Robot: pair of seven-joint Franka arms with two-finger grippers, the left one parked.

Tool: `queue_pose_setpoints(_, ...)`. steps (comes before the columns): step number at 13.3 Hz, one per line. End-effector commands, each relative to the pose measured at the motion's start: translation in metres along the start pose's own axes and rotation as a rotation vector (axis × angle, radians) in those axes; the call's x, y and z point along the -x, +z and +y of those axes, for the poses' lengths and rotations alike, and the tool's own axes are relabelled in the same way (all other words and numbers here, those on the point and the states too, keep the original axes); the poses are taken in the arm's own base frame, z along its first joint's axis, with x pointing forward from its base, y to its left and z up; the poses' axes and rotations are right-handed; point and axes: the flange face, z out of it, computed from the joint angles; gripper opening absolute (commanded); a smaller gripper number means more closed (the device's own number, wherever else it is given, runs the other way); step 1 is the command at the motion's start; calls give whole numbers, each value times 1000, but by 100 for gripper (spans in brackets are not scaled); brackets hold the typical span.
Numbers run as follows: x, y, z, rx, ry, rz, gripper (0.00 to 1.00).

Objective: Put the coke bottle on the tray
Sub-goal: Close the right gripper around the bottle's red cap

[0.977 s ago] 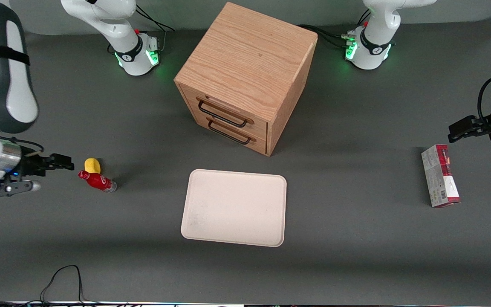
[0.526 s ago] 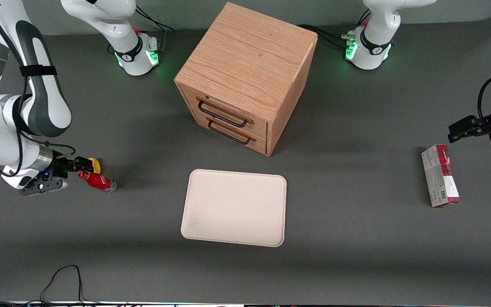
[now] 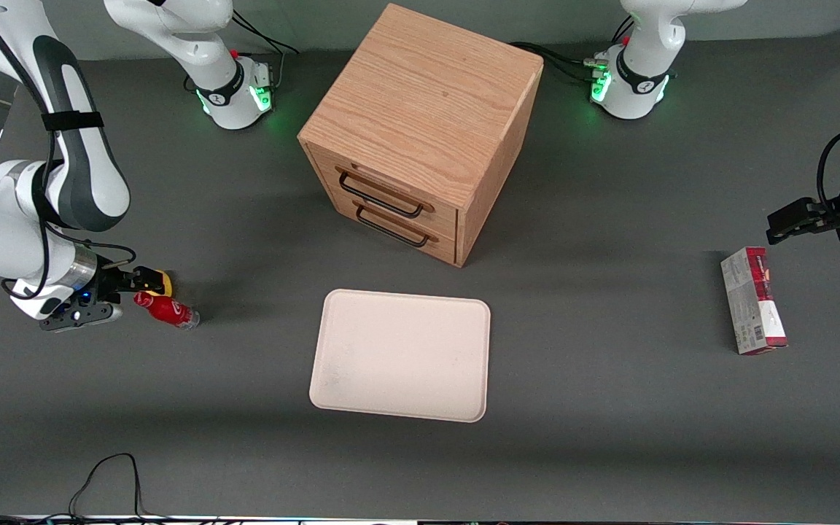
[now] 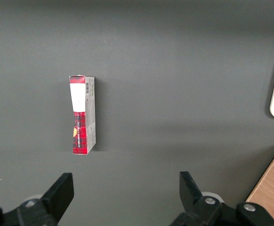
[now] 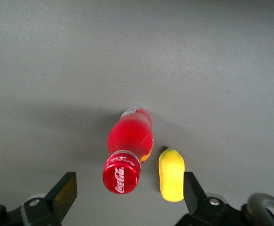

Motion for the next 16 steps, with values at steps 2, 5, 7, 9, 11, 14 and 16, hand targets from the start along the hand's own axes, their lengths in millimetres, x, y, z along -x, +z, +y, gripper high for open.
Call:
queue_pose_setpoints(2, 7, -7, -2, 13, -26, 17, 100)
queue_pose_setpoints(5, 6, -7, -3, 13, -25, 19, 92)
queue_pose_setpoints(7, 4, -8, -8, 15, -28, 24, 0)
queue_pose_setpoints(9, 3, -8, -11, 15, -31, 24, 0)
queue_pose_setpoints(11, 3, -8, -11, 15, -30, 24, 0)
queue_pose_setpoints(14, 4, -8, -11, 14, -28, 21, 0)
queue_pose_setpoints(16, 3, -20, -13, 15, -23, 35, 0)
